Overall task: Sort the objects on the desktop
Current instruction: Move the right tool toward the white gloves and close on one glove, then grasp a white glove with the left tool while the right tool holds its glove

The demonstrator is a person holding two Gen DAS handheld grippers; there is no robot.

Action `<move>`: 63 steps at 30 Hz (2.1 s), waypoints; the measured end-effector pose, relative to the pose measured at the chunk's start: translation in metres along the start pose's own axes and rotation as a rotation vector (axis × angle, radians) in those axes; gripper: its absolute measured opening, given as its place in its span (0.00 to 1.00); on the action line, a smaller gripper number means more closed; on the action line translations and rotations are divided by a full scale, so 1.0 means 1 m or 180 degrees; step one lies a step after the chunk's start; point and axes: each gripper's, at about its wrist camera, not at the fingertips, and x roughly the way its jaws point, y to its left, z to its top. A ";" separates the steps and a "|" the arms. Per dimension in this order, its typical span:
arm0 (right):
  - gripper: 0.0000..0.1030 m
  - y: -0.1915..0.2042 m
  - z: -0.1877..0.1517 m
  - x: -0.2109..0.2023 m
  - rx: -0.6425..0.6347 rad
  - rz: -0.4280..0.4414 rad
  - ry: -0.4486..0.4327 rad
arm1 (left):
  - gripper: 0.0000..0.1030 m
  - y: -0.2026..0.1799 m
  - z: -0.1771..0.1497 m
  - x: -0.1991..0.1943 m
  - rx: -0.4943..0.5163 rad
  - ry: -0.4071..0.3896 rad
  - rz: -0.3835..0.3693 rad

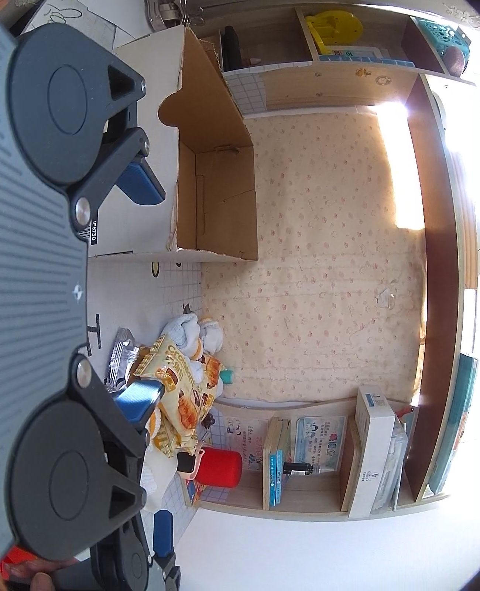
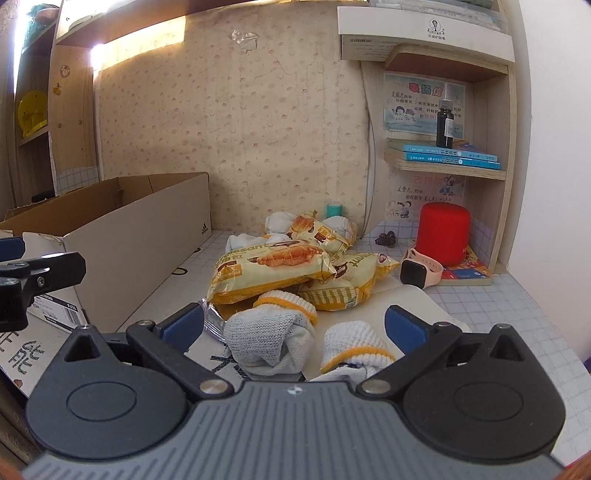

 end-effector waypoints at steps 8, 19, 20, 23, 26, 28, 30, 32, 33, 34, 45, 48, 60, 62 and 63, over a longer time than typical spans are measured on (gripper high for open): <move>0.88 0.011 -0.010 0.025 -0.0180 0.0077 0.0111 | 1.00 -0.004 -0.007 0.006 0.0101 0.0015 0.0026; 0.88 0.006 -0.006 0.018 -0.0257 -0.0102 0.0003 | 1.00 -0.006 -0.006 0.013 0.0100 0.0005 -0.0125; 0.88 0.002 -0.007 0.016 -0.0261 -0.0133 0.0021 | 1.00 -0.008 -0.007 0.015 0.0106 0.0012 -0.0146; 0.88 -0.013 -0.015 0.020 -0.0205 -0.0283 0.0162 | 1.00 -0.013 -0.007 0.020 0.0079 0.0039 -0.0229; 0.88 -0.024 -0.021 0.029 -0.0100 -0.0305 0.0282 | 1.00 -0.020 -0.006 0.023 0.0121 0.0035 -0.0280; 0.86 -0.025 -0.024 0.034 -0.0107 -0.0306 0.0323 | 1.00 -0.023 -0.005 0.025 0.0127 0.0032 -0.0311; 0.81 -0.026 -0.026 0.038 -0.0113 -0.0296 0.0344 | 1.00 -0.025 -0.005 0.027 0.0113 0.0036 -0.0336; 0.68 -0.028 -0.027 0.041 -0.0080 -0.0248 0.0341 | 1.00 -0.027 -0.005 0.030 0.0105 0.0055 -0.0361; 0.66 -0.030 -0.027 0.042 -0.0055 -0.0248 0.0338 | 1.00 -0.029 -0.005 0.032 0.0106 0.0064 -0.0376; 0.66 -0.033 -0.027 0.044 -0.0036 -0.0249 0.0364 | 1.00 -0.031 -0.005 0.033 0.0111 0.0074 -0.0396; 0.45 -0.053 -0.032 0.041 0.0009 -0.0305 0.0404 | 1.00 -0.073 -0.011 0.052 0.0209 0.0144 -0.0748; 0.45 -0.062 -0.031 0.034 0.0003 -0.0394 0.0358 | 1.00 -0.087 -0.011 0.066 0.0138 0.0236 -0.0759; 0.46 -0.114 -0.034 0.006 0.0267 -0.0629 0.0239 | 0.99 -0.138 -0.026 0.108 0.0095 0.0622 -0.0322; 0.46 -0.118 -0.034 0.003 0.0299 -0.0598 0.0202 | 0.99 -0.142 -0.029 0.110 0.0106 0.0656 -0.0325; 0.46 -0.119 -0.034 0.002 0.0305 -0.0586 0.0193 | 0.99 -0.145 -0.031 0.111 0.0115 0.0675 -0.0321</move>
